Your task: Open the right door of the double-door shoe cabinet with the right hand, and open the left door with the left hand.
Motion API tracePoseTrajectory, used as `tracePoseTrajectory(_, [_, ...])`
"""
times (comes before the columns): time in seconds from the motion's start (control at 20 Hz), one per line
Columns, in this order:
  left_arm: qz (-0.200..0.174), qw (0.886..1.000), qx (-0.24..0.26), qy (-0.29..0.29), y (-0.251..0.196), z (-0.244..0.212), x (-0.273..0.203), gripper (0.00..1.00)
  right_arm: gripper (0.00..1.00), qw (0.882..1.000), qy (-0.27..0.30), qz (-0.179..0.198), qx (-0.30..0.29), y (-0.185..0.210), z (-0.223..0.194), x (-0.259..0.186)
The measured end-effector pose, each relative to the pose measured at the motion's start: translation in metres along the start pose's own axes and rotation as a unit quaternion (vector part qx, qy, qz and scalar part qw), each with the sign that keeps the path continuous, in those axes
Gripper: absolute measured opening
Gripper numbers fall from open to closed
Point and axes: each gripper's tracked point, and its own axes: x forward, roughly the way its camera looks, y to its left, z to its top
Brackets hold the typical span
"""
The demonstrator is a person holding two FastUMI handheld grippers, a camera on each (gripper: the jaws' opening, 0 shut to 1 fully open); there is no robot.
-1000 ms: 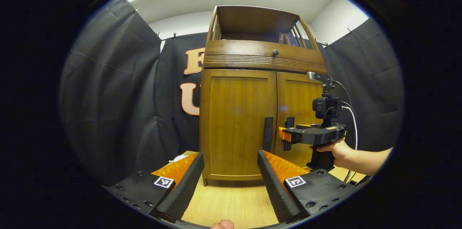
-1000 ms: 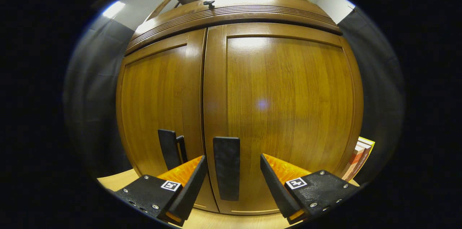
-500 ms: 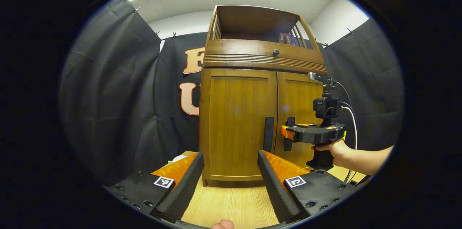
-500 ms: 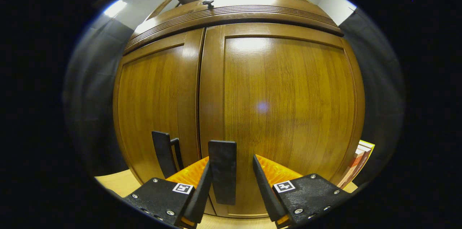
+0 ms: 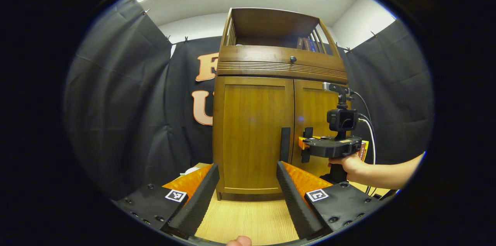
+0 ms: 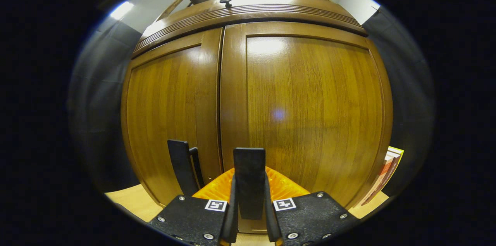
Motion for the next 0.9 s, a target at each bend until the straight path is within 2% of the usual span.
tracePoseTrajectory(0.1, [0.007,1.0,0.003,-0.007,0.005,0.004,-0.006,0.93,0.29,1.0,-0.001,0.0,0.002,-0.001,0.0,-0.009])
tracePoseTrajectory(0.2, [0.01,1.0,0.002,-0.009,0.006,0.004,-0.01,0.93,0.33,1.0,0.002,0.007,0.01,-0.001,-0.002,-0.022])
tracePoseTrajectory(0.25, [0.012,1.0,0.001,-0.009,0.007,0.005,-0.013,0.93,0.29,1.0,0.003,0.007,0.01,-0.003,-0.001,-0.029])
tracePoseTrajectory(0.4, [0.011,1.0,-0.002,-0.011,0.007,0.006,-0.019,0.93,0.29,1.0,-0.001,0.012,0.013,-0.007,0.001,-0.06])
tracePoseTrajectory(0.5, [0.007,1.0,0.0,-0.012,0.004,0.01,-0.022,0.96,0.29,1.0,-0.002,0.016,0.017,-0.012,0.004,-0.081])
tracePoseTrajectory(0.55, [0.004,1.0,0.0,-0.011,0.001,0.01,-0.023,0.93,0.29,1.0,-0.002,0.017,0.016,-0.015,0.005,-0.091])
tracePoseTrajectory(0.9, [-0.028,1.0,-0.003,-0.003,-0.023,0.005,-0.033,0.93,0.29,1.0,0.002,0.023,0.0,-0.045,0.007,-0.157])
